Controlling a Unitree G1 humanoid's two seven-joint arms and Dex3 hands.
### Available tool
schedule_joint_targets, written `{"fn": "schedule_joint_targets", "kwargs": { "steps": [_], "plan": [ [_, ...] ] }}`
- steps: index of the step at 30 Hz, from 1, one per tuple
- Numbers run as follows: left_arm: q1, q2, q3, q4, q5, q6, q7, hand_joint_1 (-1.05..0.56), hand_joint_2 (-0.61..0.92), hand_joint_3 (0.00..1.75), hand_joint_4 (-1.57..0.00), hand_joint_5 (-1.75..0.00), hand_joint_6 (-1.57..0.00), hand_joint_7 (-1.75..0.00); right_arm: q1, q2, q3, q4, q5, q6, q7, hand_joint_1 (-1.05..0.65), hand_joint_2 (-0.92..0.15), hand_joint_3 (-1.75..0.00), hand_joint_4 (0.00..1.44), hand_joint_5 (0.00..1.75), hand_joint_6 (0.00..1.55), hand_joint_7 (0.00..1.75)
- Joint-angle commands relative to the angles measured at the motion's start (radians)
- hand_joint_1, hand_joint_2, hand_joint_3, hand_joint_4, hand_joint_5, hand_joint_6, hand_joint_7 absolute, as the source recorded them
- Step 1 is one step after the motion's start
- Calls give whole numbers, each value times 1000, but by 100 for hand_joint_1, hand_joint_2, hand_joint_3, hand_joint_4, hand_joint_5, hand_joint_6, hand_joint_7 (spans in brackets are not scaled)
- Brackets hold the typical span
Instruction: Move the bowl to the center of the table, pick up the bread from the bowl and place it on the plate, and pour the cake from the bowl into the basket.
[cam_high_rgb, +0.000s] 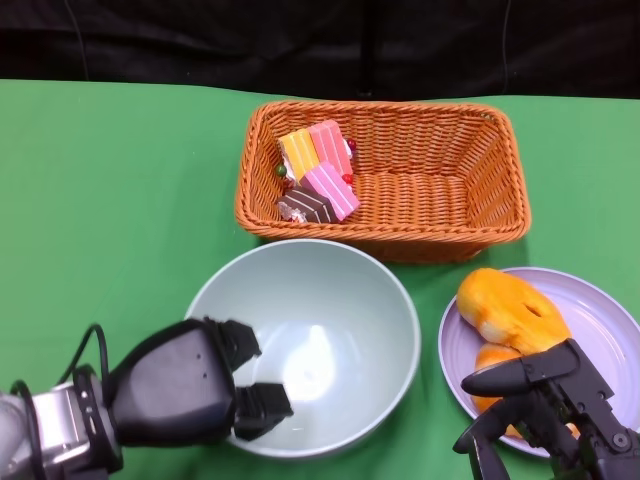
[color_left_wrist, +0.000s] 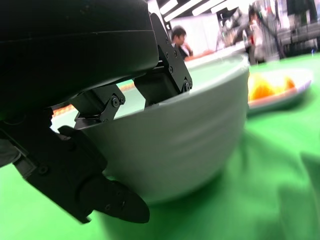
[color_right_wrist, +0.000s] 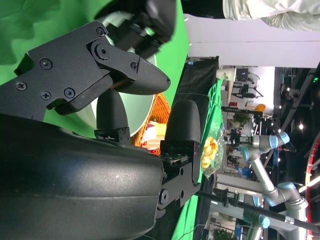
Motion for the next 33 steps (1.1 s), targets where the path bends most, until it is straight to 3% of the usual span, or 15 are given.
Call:
{"fn": "schedule_joint_targets", "kwargs": {
  "steps": [1, 2, 4, 5, 7, 10, 14, 19, 24, 28, 33],
  "plan": [
    [-13, 31, -43, 28, -85, 7, -139, -30, 77, 2, -89, -151, -102, -63, 7, -3, 21, -30, -37, -14, 4, -19, -60, -103, 31, 173, 13, 155],
    [-4, 35, -43, 12, -141, 11, -245, -30, 78, 1, -90, -143, -108, -46, 8, -3, 22, -31, -34, -12, 5, -19, -60, -103, 31, 173, 12, 155],
    [20, 52, -36, -58, -276, 32, -487, -30, 86, 1, -77, -101, -96, -16, 9, -3, 22, -32, -33, -12, 5, -19, -60, -103, 30, 173, 13, 155],
    [31, 60, -32, -91, -332, 42, -579, -33, 90, 1, -71, -69, -82, -7, 8, -4, 22, -32, -33, -13, 6, -19, -60, -103, 31, 173, 12, 155],
    [52, 70, -20, -149, -426, 60, -696, -36, 92, 2, -70, -44, -72, -2, 9, -5, 22, -33, -31, -11, 8, -19, -60, -103, 31, 173, 12, 154],
    [86, 86, 7, -254, -592, 108, -874, -48, 92, 9, -56, -28, -53, 0, 7, -8, 19, -36, -21, -10, 13, -19, -60, -103, 30, 173, 12, 154],
    [115, 121, 50, -398, -824, 202, -1119, -64, 92, 10, -40, -17, -38, 0, 1, -15, 16, -41, -17, -7, 22, -20, -60, -102, 31, 172, 11, 153],
    [119, 148, 106, -497, -1058, 314, -1328, -83, 92, 18, -29, -9, -30, 0, -9, -21, 14, -42, -1, -2, 40, -21, -59, -101, 30, 171, 10, 152],
    [126, 158, 169, -583, -1278, 459, -1498, -84, 92, 19, -23, -6, -25, 0, -19, -23, 9, -46, 10, 5, 56, -21, -58, -101, 30, 171, 9, 151],
    [151, 153, 232, -638, -1441, 533, -1571, -82, 92, 14, -23, -7, -21, -1, -24, -29, 5, -59, 13, 20, 71, -23, -58, -101, 29, 171, 8, 151],
    [254, 79, 348, -693, -1651, 567, -1543, -72, 92, 12, -35, -15, -33, -6, -33, -35, 13, -81, 5, 48, 88, -21, -57, -102, 30, 170, 8, 152]
  ]
}}
